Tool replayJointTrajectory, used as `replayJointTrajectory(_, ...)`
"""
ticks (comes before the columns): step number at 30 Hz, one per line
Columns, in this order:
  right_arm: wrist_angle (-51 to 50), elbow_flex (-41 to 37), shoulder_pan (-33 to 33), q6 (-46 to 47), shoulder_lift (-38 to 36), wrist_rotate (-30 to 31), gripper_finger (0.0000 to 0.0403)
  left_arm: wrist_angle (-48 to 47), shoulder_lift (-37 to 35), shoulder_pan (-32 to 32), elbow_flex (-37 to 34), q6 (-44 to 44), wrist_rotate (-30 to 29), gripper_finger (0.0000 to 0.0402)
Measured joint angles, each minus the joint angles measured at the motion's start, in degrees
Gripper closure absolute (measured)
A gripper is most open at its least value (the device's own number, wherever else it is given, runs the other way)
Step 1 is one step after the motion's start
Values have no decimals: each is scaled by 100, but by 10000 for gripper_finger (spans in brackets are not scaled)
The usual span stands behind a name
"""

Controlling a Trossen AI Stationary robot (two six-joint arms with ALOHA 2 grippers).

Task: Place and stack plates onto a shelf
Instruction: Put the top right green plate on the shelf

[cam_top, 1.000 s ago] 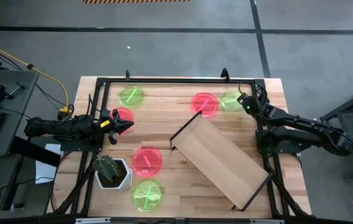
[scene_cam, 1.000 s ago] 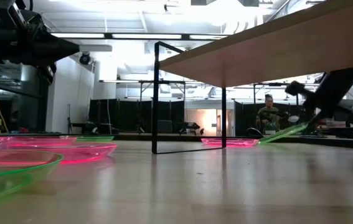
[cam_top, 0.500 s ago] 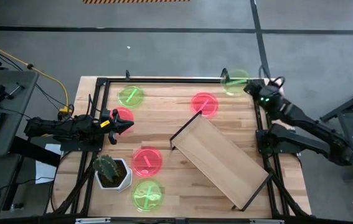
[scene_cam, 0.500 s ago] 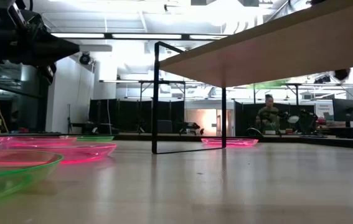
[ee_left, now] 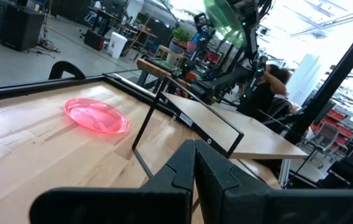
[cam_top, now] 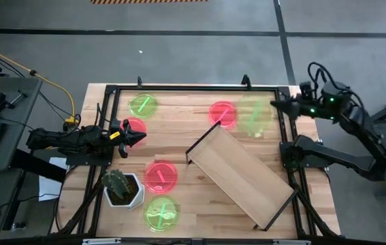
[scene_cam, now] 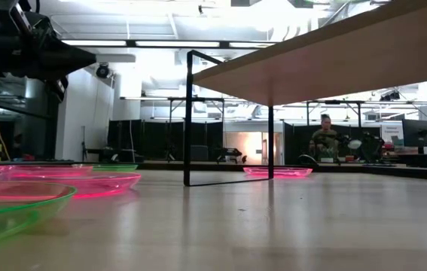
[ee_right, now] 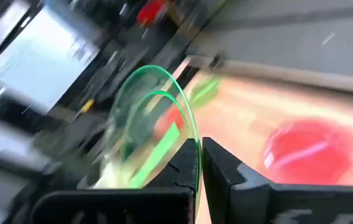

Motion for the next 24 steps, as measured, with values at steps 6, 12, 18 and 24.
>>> replayJointTrajectory(6,-789,132,514,847,3,-1327,403,1,1,-1,1,2,1,401)
replayJointTrajectory(12,-1036,132,1282,1231,113,-1384,403,1,0,-1,0,0,1,401)
replayJointTrajectory(18,-785,132,2200,1289,609,-1097,403,-1,0,-1,0,0,0,401)
replayJointTrajectory(24,-374,132,3449,1221,1411,-787,403,-1,1,0,0,0,1,401)
